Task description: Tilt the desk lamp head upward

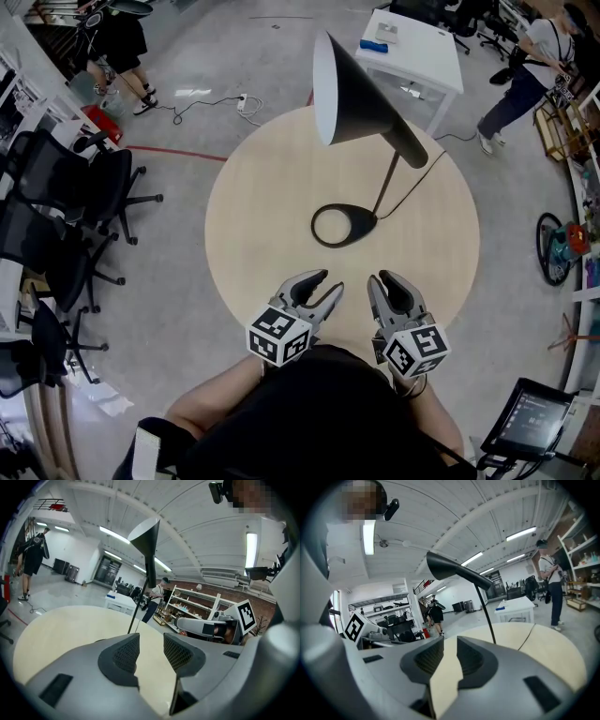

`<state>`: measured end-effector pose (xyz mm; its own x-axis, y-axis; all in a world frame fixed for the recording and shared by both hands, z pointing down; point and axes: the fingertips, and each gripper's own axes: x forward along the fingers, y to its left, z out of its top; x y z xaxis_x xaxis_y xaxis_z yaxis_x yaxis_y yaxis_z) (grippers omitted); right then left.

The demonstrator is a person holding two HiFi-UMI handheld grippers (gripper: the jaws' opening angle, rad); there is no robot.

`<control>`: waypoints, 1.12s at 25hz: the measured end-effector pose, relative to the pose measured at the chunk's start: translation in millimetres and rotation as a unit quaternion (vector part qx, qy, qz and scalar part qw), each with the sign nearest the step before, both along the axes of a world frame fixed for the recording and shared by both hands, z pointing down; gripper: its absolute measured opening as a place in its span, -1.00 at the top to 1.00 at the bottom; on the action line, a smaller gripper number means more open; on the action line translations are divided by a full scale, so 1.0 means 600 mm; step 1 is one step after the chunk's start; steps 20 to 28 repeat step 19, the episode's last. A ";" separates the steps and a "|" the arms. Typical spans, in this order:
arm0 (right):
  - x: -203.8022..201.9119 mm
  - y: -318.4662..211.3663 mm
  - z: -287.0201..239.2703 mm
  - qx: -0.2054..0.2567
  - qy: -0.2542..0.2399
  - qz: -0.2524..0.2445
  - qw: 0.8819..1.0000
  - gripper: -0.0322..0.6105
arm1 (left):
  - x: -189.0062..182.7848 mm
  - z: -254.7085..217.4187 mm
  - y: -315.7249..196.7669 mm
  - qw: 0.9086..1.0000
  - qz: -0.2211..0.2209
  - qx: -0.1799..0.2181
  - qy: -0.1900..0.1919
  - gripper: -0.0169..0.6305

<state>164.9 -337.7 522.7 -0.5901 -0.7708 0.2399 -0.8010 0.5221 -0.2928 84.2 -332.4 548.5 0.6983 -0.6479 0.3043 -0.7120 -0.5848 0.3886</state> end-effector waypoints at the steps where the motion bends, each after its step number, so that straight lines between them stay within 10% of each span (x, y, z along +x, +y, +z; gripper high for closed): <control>1: -0.001 0.001 0.001 0.000 0.000 0.000 1.000 0.62 | -0.001 0.000 0.000 1.000 0.000 0.000 0.000 0.43; 11: -0.077 -0.014 0.020 -0.002 0.011 -0.016 1.000 0.62 | -0.083 0.009 -0.015 1.000 -0.021 0.001 0.004 0.43; 28: -0.047 -0.002 0.018 -0.015 0.007 -0.020 1.000 0.62 | -0.045 0.012 -0.010 1.000 -0.019 -0.013 -0.003 0.43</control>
